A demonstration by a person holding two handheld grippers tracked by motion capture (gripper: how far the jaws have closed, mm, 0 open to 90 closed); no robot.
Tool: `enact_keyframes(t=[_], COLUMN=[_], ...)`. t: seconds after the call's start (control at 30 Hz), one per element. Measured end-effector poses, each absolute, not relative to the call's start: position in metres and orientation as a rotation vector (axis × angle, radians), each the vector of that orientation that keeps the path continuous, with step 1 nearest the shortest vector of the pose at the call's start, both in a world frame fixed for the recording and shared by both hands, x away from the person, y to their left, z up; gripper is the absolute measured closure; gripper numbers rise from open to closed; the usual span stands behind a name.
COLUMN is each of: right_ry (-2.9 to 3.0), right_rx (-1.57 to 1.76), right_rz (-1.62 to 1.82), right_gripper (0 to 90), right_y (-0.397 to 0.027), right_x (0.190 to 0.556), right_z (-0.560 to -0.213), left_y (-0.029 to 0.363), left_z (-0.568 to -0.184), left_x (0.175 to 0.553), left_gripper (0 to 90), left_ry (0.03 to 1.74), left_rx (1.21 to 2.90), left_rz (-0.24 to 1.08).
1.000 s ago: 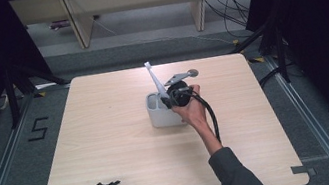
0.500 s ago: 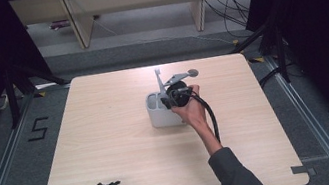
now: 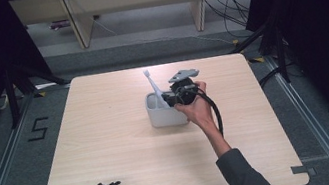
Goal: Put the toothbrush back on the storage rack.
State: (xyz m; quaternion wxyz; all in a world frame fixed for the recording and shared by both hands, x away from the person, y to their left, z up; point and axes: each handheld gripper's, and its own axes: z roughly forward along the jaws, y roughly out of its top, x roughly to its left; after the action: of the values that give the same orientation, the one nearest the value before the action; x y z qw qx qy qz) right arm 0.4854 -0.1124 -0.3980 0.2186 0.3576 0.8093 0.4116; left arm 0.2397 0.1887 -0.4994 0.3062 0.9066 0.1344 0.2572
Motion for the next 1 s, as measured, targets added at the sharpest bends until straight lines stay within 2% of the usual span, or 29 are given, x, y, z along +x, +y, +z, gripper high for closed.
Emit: enact_keyframes(t=[0.37, 0.77, 1.0], right_ry=[2.207, 2.155, 2.136], right_rx=[1.046, 1.098, 1.053], right_rz=[1.223, 1.32, 1.357], right_gripper=[44.3, 32.0, 30.2], right_y=[-0.135, -0.156, -0.163], right_x=[0.475, 0.461, 0.447], right_z=[-0.392, -0.396, -0.401], left_y=[0.189, 0.189, 0.189], left_z=[-0.5, -0.501, -0.501], left_x=[0.24, 0.24, 0.241], left_gripper=[15.4, 15.4, 15.4], left_ry=[0.361, 0.368, 0.367], left_rx=[2.392, 2.391, 2.395], left_rz=[0.692, 0.691, 0.692])
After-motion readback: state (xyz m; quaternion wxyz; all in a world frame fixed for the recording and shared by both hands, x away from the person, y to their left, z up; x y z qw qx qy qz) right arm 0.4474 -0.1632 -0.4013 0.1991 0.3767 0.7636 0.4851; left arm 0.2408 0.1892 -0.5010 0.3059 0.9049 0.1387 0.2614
